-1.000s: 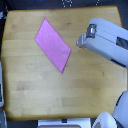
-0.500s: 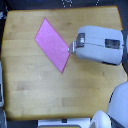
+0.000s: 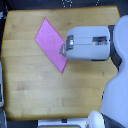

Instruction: Folding a cloth

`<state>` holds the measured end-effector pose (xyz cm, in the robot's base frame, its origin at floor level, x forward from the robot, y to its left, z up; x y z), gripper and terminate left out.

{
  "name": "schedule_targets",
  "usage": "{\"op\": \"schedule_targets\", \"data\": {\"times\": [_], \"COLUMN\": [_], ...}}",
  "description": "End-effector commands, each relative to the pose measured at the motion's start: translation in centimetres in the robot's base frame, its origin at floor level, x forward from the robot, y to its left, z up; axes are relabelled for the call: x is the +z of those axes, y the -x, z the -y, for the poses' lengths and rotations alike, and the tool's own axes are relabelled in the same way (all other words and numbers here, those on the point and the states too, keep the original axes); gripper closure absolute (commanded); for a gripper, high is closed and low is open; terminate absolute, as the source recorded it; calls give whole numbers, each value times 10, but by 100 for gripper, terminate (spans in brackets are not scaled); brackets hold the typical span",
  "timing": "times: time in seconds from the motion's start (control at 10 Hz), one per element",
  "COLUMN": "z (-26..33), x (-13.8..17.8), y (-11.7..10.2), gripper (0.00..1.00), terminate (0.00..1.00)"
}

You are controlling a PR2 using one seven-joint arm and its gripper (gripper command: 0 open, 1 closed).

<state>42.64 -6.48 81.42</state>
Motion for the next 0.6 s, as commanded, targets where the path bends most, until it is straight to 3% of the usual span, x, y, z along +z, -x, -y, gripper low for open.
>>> {"op": "schedule_targets", "data": {"times": [0.0,0.5], "z": [-35,-44], "x": [-43,-71], "y": [-5,1], "gripper": [0,0], "terminate": [0,0]}}
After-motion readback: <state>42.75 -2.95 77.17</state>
